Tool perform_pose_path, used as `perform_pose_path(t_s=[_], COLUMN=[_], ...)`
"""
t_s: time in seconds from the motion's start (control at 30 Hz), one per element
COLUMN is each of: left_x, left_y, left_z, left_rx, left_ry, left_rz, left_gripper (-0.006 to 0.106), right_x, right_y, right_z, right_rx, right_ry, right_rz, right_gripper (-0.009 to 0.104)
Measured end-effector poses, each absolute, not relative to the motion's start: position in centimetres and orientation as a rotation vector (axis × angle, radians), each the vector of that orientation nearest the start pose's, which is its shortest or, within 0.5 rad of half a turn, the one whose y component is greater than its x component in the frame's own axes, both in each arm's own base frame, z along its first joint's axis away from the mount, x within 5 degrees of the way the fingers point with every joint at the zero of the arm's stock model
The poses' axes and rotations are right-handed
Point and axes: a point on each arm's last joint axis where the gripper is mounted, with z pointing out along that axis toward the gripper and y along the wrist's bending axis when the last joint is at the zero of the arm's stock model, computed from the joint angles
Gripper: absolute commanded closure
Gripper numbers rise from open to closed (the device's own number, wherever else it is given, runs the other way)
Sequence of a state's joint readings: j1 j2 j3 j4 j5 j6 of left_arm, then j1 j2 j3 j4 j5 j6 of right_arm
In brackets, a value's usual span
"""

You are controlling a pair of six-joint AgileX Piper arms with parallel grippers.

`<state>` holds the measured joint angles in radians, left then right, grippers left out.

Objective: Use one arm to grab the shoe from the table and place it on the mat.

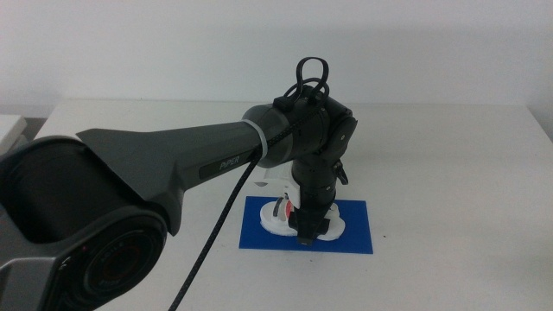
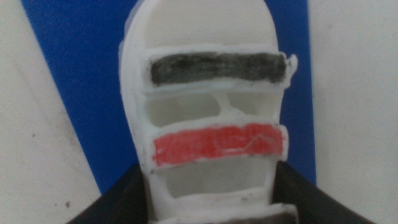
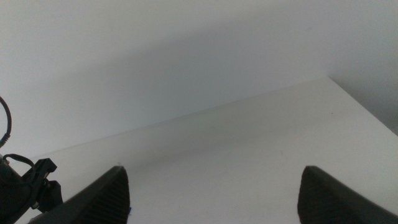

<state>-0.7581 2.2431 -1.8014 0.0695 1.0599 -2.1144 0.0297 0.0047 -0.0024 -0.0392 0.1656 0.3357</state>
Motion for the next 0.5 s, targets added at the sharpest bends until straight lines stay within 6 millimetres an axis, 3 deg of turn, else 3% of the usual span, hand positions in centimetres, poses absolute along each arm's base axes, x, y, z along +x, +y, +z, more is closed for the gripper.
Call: perform_pose_path(t_s=[0.1, 0.2, 0.37, 0.43, 0.5], left_x=[34.0, 33.9, 33.9, 33.5, 33.0], left_y=[-31.4, -31.5, -31.0, -30.4, -29.5], left_z=[16.4, 16.4, 17.3, 19.6, 23.3], left_rx=[-1.89, -1.902, -1.913, -1.901, -1.783], left_ry=[2.404, 2.407, 2.398, 2.401, 2.453], left_rz=[-0.226, -0.229, -0.236, -0.254, -0.328], left_gripper=[0.025, 0.006, 0.007, 0.007, 0.007], right_x=[5.6, 5.6, 5.6, 5.6, 5.6], right_y=[0.1, 0.1, 0.1, 0.1, 0.1], right_z=[19.9, 19.9, 19.9, 19.9, 19.9], right_rx=[0.226, 0.226, 0.226, 0.226, 0.226], right_ry=[1.642, 1.642, 1.642, 1.642, 1.642], right_rz=[0.243, 0.243, 0.243, 0.243, 0.243], right_gripper=[0.016, 0.016, 0.016, 0.016, 0.016])
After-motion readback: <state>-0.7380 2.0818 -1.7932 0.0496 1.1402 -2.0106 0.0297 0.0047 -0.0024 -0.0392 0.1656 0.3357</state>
